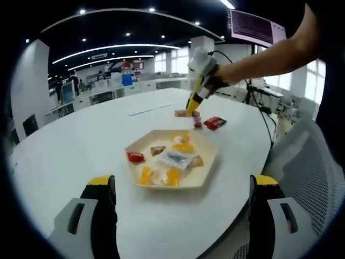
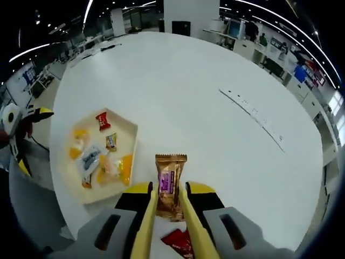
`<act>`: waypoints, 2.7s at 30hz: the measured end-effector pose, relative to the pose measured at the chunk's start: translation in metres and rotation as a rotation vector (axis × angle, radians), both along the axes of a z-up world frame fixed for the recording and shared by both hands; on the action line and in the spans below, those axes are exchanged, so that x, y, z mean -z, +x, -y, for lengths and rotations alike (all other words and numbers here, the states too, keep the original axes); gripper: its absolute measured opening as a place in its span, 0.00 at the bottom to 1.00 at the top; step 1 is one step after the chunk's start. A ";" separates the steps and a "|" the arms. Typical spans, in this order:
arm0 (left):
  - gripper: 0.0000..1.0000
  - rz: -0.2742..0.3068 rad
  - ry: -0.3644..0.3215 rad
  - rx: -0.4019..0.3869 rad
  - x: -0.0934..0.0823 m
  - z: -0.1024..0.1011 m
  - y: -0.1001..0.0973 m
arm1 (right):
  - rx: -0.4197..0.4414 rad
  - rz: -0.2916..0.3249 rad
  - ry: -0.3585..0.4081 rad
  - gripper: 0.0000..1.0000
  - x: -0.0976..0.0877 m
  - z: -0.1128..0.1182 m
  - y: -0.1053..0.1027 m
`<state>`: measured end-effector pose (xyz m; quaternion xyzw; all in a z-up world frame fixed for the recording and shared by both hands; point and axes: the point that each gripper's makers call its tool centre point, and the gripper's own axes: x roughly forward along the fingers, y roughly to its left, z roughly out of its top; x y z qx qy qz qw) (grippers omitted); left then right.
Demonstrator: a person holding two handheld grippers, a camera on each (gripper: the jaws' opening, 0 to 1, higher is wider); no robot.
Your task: Place the target food into the container with the food tongs after gripping and lifting it, then release it inside without dropping or visibly crushing the food.
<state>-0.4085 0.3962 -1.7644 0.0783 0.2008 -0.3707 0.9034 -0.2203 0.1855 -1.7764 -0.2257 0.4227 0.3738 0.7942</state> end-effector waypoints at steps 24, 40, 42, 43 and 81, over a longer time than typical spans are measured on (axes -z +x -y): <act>1.00 -0.011 0.011 0.032 0.003 0.005 -0.005 | -0.049 0.050 0.006 0.23 -0.054 -0.007 0.011; 0.99 -0.007 0.025 0.037 0.004 0.005 -0.005 | -0.098 0.080 0.040 0.23 -0.074 -0.040 0.005; 0.99 -0.007 0.023 0.032 0.004 0.004 -0.005 | -0.109 0.081 0.048 0.23 -0.076 -0.046 0.005; 0.99 -0.010 0.022 0.030 0.005 0.004 -0.005 | -0.112 0.082 0.047 0.23 -0.076 -0.048 0.004; 0.99 0.015 0.050 0.030 0.004 0.002 -0.003 | -0.359 0.061 0.115 0.24 -0.076 -0.159 -0.075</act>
